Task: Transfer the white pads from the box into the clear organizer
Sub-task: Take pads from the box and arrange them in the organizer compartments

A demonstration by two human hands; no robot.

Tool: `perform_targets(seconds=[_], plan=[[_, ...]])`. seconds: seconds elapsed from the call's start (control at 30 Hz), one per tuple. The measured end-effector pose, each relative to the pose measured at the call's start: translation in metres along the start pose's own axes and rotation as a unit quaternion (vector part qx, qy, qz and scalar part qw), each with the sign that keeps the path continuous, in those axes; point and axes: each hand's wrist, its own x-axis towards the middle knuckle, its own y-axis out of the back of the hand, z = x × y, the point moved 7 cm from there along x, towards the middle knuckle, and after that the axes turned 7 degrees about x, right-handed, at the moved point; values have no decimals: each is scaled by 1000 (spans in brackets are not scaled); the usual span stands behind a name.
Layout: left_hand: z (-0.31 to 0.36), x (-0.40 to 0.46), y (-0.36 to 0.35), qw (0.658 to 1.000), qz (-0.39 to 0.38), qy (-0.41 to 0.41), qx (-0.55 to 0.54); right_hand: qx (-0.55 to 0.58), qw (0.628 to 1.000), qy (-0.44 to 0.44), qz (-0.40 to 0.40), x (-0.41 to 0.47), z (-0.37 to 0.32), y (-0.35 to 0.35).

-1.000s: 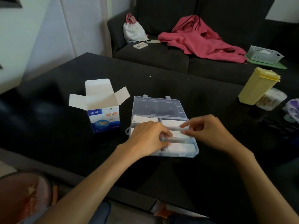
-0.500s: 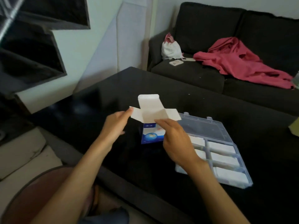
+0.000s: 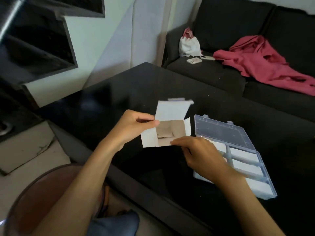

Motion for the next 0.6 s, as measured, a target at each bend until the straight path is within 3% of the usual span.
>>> perform_targets(seconds=[0.13, 0.17, 0.3, 0.43, 0.6], plan=[[0, 1, -1, 1000, 8, 11, -15, -79, 985, 55, 141, 4, -26, 15], [2, 1, -3, 1000, 1, 6, -14, -71, 985, 59, 144, 10, -30, 14], [8, 2, -9, 1000, -7, -1, -1, 6, 999, -38, -5, 39, -13, -12], [7, 4, -10, 1000, -7, 6, 17, -24, 987, -92, -131, 60, 5, -37], [7, 5, -14, 1000, -7, 11, 16, -47, 975, -135, -172, 84, 15, -49]])
